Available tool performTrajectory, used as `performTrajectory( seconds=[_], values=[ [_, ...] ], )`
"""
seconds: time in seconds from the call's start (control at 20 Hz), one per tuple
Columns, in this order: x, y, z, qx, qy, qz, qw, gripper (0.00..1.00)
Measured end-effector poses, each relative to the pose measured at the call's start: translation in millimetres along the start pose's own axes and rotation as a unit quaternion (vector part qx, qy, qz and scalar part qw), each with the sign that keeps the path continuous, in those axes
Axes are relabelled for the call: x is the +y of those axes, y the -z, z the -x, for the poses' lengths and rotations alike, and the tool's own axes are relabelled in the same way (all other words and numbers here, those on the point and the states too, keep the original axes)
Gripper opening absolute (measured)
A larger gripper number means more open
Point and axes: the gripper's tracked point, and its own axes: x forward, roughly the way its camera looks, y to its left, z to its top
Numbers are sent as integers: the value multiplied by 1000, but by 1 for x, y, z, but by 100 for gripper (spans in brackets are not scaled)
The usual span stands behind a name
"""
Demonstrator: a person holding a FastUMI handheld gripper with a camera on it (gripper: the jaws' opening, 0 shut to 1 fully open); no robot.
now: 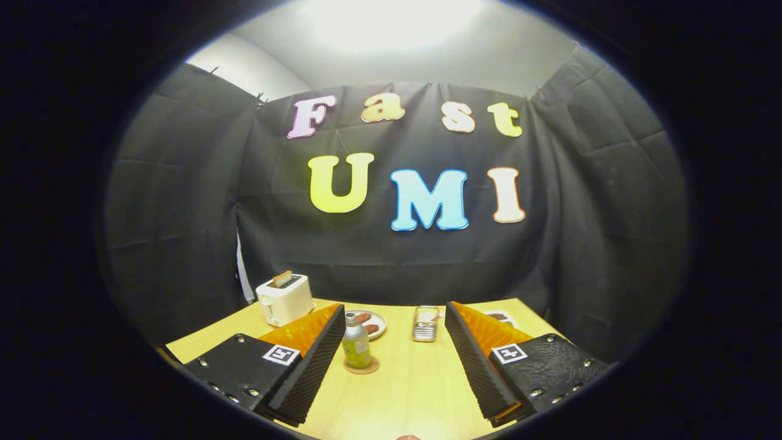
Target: Take the bottle from table, then pour the juice into the cup, finally place the bottle on the coaster
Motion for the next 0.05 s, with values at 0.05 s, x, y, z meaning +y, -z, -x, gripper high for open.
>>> performTrajectory(
  seconds=[0.05],
  values=[
    [-4,-9,6,-13,13,3,1000,99]
  ],
)
